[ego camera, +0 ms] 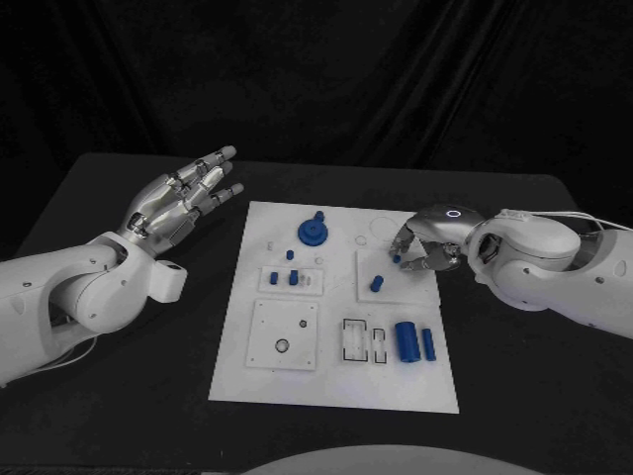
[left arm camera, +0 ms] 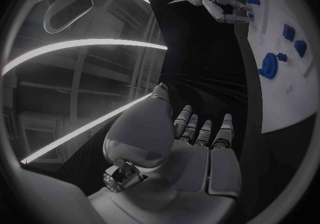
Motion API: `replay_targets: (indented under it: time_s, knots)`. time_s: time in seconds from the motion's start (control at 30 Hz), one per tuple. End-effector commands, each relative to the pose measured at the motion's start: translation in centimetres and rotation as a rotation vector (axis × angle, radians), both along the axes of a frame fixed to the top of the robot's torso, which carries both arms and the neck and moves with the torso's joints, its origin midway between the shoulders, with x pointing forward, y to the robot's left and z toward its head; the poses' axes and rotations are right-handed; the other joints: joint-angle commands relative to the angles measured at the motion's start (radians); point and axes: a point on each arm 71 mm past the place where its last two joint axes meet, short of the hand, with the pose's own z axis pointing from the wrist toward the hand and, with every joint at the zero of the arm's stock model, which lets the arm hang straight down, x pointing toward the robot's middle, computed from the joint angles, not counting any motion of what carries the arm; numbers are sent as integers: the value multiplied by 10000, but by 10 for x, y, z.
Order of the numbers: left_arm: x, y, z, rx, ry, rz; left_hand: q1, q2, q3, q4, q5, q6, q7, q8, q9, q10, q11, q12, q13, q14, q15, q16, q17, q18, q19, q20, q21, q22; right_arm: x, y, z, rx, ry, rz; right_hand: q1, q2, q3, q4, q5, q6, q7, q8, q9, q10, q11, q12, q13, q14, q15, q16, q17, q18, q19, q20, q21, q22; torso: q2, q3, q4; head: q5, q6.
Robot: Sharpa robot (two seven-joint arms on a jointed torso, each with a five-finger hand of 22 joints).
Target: Assemble the parts on the task board
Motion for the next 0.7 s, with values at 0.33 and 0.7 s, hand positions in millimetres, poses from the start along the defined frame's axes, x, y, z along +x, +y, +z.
replay_targets:
  time_s: [0.33,0.7]
  knots:
    - [0,-4,1,-481,-334,-263,497,42,89,-258,458,125,135,-22,20,-66,92,57,-13,137,245,30,42,51,175,74,105,220,0,4,-1,303,-353,270,271,19,160,-47,93,155,308,59,77,421,-55,354,67,10,-70,152,105,145,103,-79,186,492,-22,-18,13,-3,-24]
    - [2,-6,-2,-437,-151,-409,755,107,156,-452,768,717,383,68,84,-49,268,125,-3,348,466,127,101,-32,509,87,214,537,1,8,-4,390,-397,377,751,29,752,-141,-384,562,827,156,215,963,-107,509,14,60,-89,185,164,115,192,-121,310,609,-34,-13,18,11,-58]
